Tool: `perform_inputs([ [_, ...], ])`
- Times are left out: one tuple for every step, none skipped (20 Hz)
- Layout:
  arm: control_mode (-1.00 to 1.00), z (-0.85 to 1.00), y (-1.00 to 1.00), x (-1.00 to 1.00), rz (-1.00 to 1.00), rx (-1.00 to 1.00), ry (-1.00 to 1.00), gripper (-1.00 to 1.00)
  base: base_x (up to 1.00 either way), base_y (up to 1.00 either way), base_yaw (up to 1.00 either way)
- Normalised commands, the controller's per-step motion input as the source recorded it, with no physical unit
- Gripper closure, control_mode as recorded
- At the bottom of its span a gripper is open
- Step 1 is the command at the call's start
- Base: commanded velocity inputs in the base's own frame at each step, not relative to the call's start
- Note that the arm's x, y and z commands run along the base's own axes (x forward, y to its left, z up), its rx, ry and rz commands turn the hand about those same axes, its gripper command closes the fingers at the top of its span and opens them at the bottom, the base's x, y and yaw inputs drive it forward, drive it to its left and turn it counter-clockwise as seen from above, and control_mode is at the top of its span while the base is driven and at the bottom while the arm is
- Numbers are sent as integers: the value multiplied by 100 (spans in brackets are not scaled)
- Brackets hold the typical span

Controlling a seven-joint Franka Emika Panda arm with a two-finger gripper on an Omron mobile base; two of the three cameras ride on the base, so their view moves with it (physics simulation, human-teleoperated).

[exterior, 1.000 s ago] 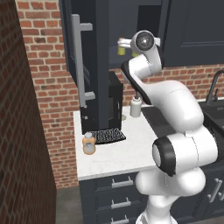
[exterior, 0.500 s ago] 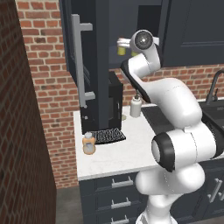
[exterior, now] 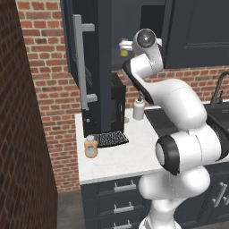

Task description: Put the shaker and condiment bottle from the counter next to their counterparts in the cabinet.

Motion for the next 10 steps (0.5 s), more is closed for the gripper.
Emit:
perform_inputs([
  [-100, 0, 0, 6, 0, 0, 2, 100, 0, 0, 0],
  [-100, 0, 0, 11, 0, 0, 1, 100, 0, 0, 0],
  [-100, 0, 0, 14, 0, 0, 0, 100, 0, 0, 0],
  [-100, 0, 0, 19, 0, 0, 0, 100, 0, 0, 0],
  [-100, 0, 0, 21, 0, 0, 0, 100, 0, 0, 0],
  [-100, 0, 0, 24, 0, 0, 0, 100, 0, 0, 0],
  [-100, 0, 0, 23, 0, 0, 0, 100, 0, 0, 0],
  [-100, 0, 0, 21, 0, 0, 0, 100, 0, 0, 0],
  [-100, 0, 0, 20, 0, 0, 1, 100, 0, 0, 0],
  [-100, 0, 0, 19, 0, 0, 0, 100, 0, 0, 0],
])
